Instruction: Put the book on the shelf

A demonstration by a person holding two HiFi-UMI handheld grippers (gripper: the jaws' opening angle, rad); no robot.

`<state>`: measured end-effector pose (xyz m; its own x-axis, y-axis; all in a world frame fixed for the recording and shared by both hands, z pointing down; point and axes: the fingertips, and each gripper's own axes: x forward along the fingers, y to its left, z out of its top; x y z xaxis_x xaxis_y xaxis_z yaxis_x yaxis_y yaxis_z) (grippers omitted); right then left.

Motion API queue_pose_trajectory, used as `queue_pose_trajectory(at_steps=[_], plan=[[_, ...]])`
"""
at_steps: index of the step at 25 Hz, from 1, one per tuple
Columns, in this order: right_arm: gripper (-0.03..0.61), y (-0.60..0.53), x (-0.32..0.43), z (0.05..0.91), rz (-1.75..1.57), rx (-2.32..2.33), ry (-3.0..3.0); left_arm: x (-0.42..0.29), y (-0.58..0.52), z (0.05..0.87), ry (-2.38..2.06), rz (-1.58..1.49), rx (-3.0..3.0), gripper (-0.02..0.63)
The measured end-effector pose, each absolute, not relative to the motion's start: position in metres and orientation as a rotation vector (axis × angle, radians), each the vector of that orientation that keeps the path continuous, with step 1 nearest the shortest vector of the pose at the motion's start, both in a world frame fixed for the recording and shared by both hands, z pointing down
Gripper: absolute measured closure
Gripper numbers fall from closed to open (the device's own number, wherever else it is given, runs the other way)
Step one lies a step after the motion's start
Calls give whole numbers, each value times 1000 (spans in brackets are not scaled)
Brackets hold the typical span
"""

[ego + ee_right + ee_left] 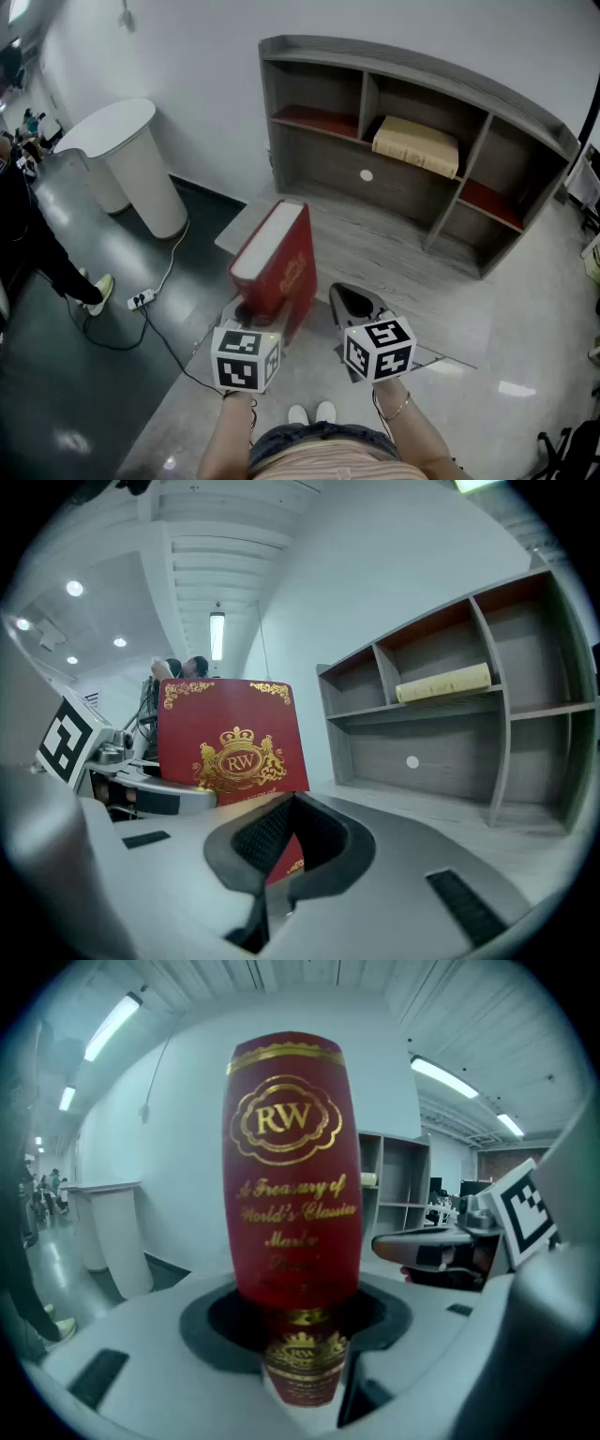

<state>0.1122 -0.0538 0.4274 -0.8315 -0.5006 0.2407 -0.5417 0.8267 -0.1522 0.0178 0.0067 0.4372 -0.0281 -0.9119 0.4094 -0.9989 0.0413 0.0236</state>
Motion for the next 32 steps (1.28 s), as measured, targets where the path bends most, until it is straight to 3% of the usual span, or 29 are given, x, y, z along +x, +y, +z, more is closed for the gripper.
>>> queue_pose_trajectory(at_steps=[32], plan=[[569,-95,113,448,474,754,-2827,-8,-36,428,-2089,392,1893,387]])
